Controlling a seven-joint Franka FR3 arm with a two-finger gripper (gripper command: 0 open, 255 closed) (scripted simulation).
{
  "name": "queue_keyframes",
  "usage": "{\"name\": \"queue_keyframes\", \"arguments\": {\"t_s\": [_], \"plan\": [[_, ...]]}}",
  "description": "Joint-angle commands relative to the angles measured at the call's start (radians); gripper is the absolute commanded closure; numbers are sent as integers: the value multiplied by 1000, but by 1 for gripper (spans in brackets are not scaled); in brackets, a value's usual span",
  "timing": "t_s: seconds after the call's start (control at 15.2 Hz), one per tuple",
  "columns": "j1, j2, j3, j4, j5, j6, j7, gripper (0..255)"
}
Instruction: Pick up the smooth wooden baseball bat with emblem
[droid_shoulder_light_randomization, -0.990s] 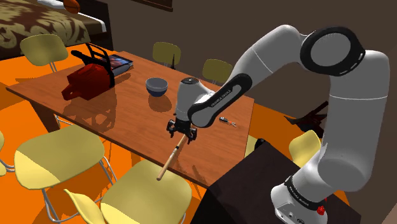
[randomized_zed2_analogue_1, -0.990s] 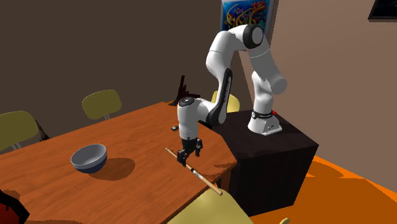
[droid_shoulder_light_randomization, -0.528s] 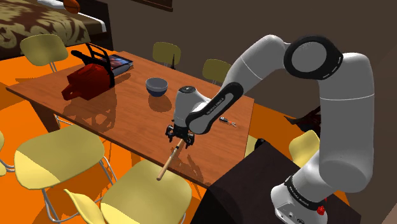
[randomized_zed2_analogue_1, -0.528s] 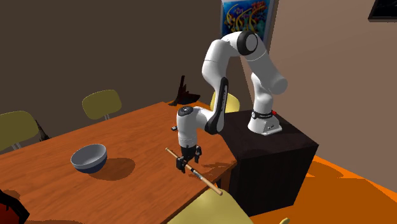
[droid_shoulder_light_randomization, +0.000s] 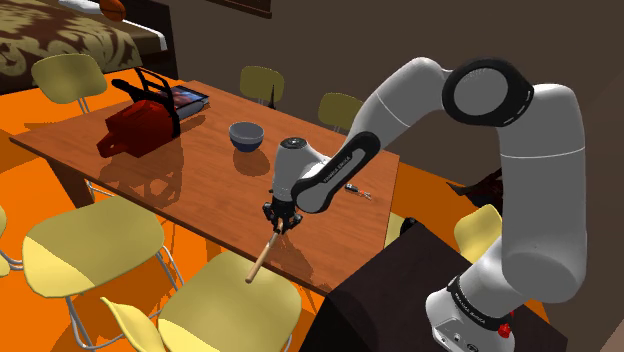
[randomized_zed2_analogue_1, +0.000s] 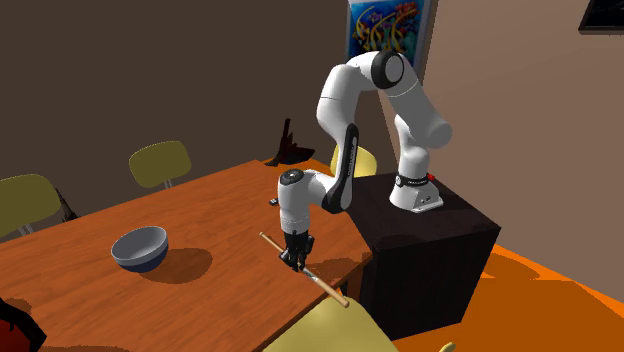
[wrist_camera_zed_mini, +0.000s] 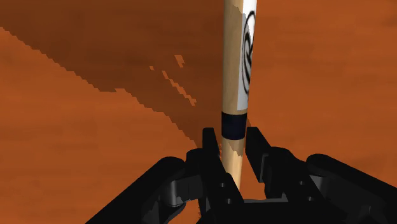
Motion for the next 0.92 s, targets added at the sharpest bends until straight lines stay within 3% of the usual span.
{"name": "queue_keyframes", "arguments": {"t_s": [0.0, 0.86], "plan": [[0, 2, 0, -1, 0, -1, 0, 255], [-46, -122, 57, -41, 56, -85, -38, 255]]}}
